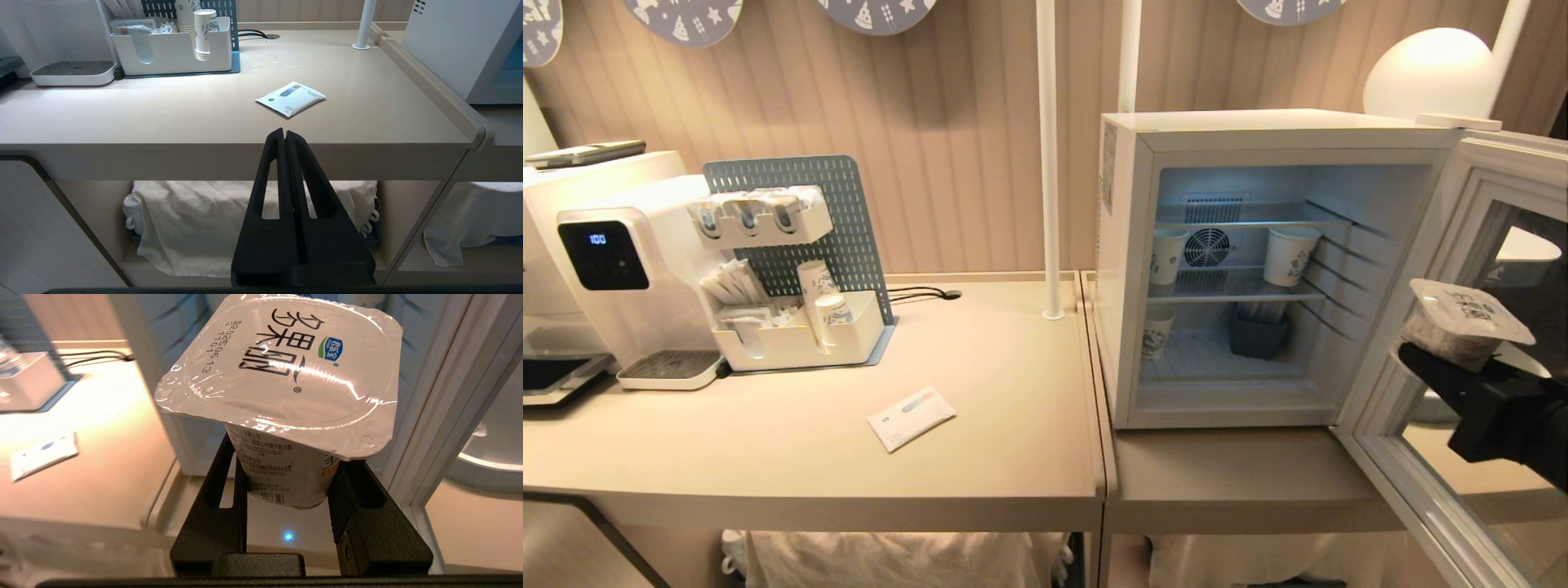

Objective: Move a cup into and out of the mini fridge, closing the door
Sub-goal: Place the yoghurt on the table

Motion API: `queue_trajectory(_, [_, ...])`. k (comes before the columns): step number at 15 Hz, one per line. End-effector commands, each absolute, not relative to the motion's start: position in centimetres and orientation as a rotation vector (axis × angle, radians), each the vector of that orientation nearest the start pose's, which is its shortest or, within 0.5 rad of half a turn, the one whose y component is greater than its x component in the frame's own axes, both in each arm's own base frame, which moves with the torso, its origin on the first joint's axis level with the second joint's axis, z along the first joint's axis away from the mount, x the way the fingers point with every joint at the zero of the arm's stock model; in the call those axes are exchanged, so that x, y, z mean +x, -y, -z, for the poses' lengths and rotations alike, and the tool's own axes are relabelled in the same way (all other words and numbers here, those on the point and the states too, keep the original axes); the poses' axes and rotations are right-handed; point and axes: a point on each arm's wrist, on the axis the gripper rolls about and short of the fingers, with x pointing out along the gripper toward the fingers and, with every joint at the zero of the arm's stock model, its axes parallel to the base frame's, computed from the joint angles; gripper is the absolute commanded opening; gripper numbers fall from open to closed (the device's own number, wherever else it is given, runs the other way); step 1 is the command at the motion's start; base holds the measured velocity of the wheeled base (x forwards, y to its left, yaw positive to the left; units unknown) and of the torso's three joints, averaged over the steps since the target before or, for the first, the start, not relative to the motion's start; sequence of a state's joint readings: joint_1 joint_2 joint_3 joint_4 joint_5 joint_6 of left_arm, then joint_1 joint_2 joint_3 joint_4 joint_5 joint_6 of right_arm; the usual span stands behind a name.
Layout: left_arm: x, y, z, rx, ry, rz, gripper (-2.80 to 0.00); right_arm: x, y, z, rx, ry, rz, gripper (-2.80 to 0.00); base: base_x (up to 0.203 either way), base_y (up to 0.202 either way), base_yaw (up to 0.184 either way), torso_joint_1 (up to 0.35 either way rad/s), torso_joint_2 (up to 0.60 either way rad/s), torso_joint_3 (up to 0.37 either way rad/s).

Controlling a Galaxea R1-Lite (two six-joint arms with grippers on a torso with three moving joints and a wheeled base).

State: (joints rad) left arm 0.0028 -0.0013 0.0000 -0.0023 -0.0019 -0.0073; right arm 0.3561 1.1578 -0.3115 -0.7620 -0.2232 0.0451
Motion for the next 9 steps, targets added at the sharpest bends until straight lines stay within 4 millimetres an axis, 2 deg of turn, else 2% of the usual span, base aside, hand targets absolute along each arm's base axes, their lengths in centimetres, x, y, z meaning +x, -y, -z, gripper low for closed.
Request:
queue_trajectory(1, [-2.3, 0.0, -7.5, -0.008, 0.002, -0.002, -2.8, 12.1, -4.1, -19.5, 0.04, -0.018, -0.164, -2.8, 0.0, 0.0, 0.0, 0.0, 0.0, 0.0])
queue_trajectory(6, [-2.3, 0.0, -7.5, -0.008, 0.001, -0.001, -2.8, 8.2, -3.2, -19.1, 0.034, -0.032, -0.27, -2.8, 0.0, 0.0, 0.0, 0.0, 0.0, 0.0])
queue_trajectory(9, [-2.3, 0.0, -7.5, -0.008, 0.001, -0.002, -2.8, 6.9, -2.6, -19.0, 0.032, -0.032, -0.227, -2.8, 0.0, 0.0, 0.0, 0.0, 0.0, 0.0])
